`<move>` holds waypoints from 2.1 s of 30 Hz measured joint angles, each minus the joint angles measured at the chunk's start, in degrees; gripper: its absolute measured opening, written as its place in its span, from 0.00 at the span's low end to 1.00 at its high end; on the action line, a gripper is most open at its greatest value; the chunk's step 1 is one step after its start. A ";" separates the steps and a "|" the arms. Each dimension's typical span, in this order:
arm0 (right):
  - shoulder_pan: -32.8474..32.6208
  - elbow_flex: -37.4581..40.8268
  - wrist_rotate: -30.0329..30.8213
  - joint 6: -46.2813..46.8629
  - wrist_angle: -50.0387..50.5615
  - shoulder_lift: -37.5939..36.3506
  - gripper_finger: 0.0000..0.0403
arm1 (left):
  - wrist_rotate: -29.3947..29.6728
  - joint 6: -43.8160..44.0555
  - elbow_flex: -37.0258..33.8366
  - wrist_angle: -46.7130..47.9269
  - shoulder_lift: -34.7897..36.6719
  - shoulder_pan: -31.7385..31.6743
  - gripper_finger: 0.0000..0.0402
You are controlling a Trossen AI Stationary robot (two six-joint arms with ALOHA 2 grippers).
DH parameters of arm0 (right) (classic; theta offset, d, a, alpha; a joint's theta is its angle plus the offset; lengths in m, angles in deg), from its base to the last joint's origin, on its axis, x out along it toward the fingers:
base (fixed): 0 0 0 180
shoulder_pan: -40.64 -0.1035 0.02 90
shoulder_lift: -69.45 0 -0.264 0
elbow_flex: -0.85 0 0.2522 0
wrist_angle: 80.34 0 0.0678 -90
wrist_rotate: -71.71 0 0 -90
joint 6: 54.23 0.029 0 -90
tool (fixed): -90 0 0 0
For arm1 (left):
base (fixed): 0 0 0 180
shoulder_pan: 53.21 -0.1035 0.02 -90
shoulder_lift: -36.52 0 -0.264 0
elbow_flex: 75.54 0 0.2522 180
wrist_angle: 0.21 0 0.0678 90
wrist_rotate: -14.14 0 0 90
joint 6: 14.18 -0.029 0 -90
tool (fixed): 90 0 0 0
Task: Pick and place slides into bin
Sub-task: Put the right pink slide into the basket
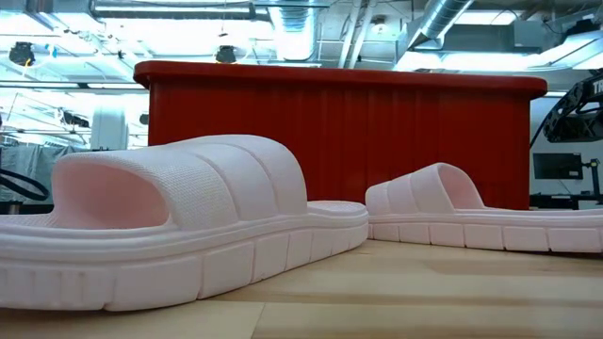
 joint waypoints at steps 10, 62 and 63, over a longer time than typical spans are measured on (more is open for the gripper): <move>0.02 0.00 -0.02 0.00 -0.01 -0.02 0.15 | 13.80 8.77 -5.94 -5.53 10.91 5.00 0.34; 20.41 -11.69 -4.54 -5.23 -13.09 33.21 0.15 | 15.68 20.67 -5.94 -10.43 12.08 4.93 0.34; 21.24 -11.69 -4.50 -4.17 -13.27 34.41 0.15 | 15.16 21.11 -5.94 -10.43 12.08 4.93 0.34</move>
